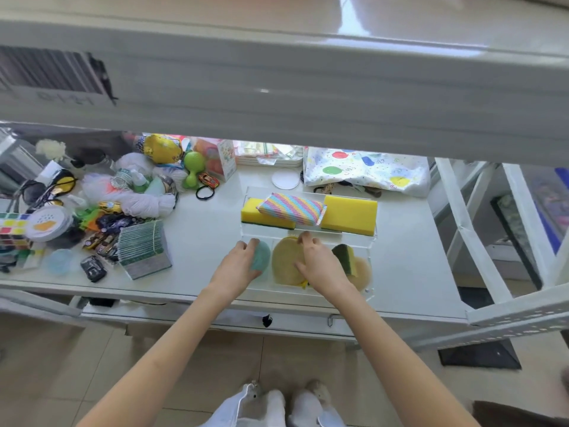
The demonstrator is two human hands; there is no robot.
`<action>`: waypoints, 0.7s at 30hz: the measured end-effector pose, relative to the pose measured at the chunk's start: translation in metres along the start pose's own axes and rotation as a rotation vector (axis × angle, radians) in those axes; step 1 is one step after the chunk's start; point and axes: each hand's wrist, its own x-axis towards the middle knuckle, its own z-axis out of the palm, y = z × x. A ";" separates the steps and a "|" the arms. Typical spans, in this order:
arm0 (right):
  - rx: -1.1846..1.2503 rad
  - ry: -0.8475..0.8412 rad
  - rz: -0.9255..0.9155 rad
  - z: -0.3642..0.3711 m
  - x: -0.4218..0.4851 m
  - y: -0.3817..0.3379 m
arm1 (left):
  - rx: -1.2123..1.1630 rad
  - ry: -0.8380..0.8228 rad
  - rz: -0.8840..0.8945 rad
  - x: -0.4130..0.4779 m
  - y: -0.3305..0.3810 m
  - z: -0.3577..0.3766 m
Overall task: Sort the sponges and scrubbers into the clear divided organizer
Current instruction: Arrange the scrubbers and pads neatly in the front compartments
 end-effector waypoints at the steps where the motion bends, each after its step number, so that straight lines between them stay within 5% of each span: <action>1: 0.021 0.005 0.012 0.002 0.001 -0.002 | 0.003 -0.007 0.016 -0.001 -0.001 0.000; 11: 0.262 0.121 0.098 0.009 0.005 -0.013 | 0.045 -0.013 0.069 0.001 -0.003 0.005; 21: -0.196 0.169 0.098 0.024 0.003 -0.015 | 0.000 -0.014 0.057 0.001 -0.004 0.007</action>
